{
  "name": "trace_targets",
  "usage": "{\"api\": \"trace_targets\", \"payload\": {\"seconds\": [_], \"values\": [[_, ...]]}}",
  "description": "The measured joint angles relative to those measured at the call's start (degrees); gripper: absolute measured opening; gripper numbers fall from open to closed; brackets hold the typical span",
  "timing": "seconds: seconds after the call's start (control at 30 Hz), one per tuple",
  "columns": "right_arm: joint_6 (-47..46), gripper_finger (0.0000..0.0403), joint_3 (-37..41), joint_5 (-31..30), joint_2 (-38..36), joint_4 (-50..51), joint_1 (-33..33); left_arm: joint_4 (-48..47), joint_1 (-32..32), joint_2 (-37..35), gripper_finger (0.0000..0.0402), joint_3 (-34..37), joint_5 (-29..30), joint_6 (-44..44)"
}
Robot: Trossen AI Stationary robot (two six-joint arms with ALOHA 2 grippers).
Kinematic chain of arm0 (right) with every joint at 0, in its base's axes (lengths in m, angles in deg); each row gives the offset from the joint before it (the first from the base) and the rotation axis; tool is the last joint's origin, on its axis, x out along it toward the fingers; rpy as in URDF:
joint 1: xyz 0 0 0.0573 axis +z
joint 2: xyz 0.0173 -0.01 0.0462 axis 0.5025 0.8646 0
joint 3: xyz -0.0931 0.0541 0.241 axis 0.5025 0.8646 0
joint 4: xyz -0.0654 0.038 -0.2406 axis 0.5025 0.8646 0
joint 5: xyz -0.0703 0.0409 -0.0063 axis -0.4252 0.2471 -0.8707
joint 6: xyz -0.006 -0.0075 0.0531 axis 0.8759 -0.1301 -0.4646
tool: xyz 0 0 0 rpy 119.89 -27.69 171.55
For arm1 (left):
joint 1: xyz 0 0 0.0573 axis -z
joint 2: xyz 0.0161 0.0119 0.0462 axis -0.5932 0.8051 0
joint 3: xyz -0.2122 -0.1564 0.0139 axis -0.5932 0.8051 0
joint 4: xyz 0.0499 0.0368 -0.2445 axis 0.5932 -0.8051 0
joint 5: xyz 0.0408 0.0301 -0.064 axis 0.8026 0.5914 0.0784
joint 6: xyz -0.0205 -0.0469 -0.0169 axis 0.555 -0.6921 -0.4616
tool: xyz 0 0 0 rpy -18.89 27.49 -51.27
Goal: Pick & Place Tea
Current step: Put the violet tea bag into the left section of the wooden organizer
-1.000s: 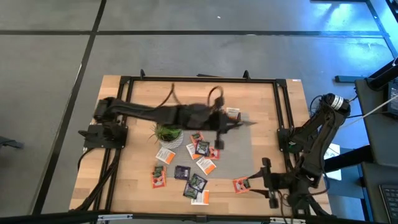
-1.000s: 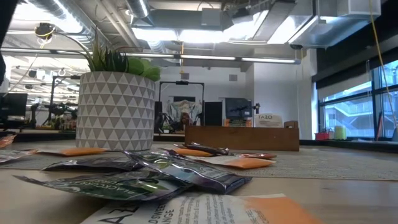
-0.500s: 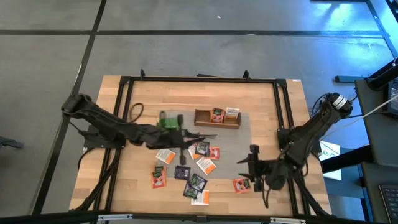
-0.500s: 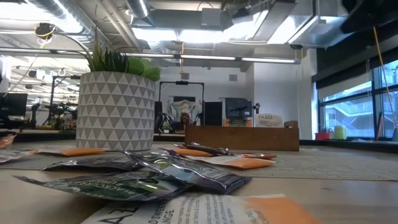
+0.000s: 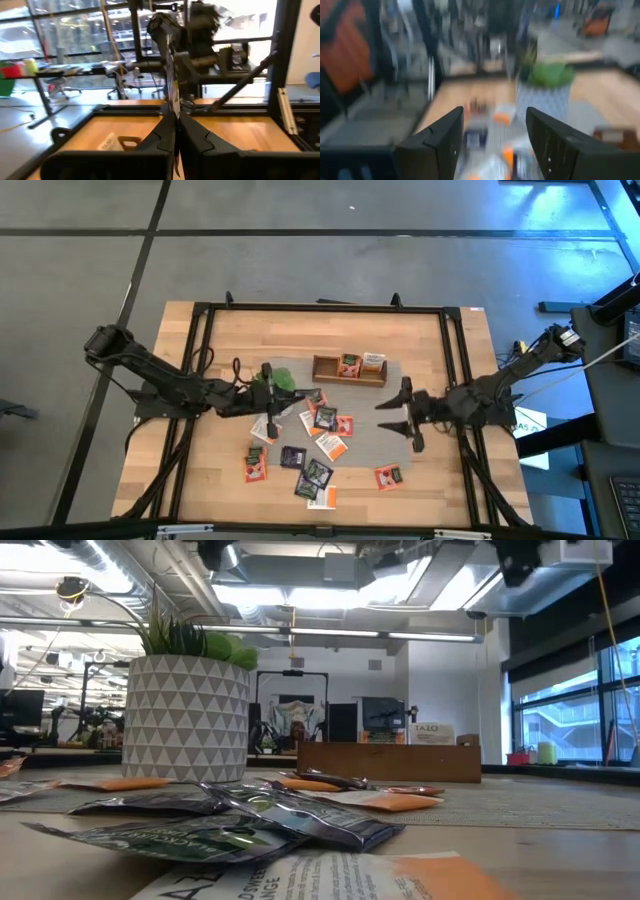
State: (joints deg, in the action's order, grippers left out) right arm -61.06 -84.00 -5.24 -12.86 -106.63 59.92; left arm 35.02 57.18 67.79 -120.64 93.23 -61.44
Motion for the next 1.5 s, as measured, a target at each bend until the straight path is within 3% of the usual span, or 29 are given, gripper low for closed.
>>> {"api": "trace_targets", "payload": {"seconds": [0.17, 0.37, 0.53, 0.73, 1.0, 1.2, 1.33, 1.5], "values": [[10.8, 0.0216, 0.1, -0.1, 0.7, -5.6, -0.9, 1.0, 0.2, 1.8, 0.0006, 0.0, -2.5, 0.4], [11.9, 0.0216, -1.2, -3.5, 5.8, -12.6, -2.7, 2.5, -1.2, 1.8, 0.0006, 0.0, -4.0, 0.8], [14.2, 0.0216, -7.1, -0.1, 12.8, -11.7, -7.1, 2.2, -1.9, 1.9, 0.0008, 0.0, -7.9, -1.4], [16.7, 0.0216, -16.8, 4.0, 21.7, -8.6, -12.0, 1.4, -1.8, 1.9, 0.0011, 0.0, -8.5, -1.0], [17.6, 0.0216, -27.0, 7.6, 27.0, 1.1, -14.3, -0.3, -1.8, 1.9, 0.0012, 0.0, -8.8, 1.1], [16.0, 0.0215, -29.5, 11.4, 29.6, 1.0, -15.7, -0.2, -1.8, 1.9, 0.0012, 0.0, -10.4, 1.1], [13.8, 0.0191, -29.9, 13.9, 30.1, 1.1, -16.2, -0.3, -1.8, 1.9, 0.0012, 0.0, -10.4, 1.7], [13.4, 0.0122, -29.9, 14.1, 30.1, 1.1, -16.3, -0.2, -1.8, 1.9, 0.0012, 0.0, -10.4, 2.2]]}}
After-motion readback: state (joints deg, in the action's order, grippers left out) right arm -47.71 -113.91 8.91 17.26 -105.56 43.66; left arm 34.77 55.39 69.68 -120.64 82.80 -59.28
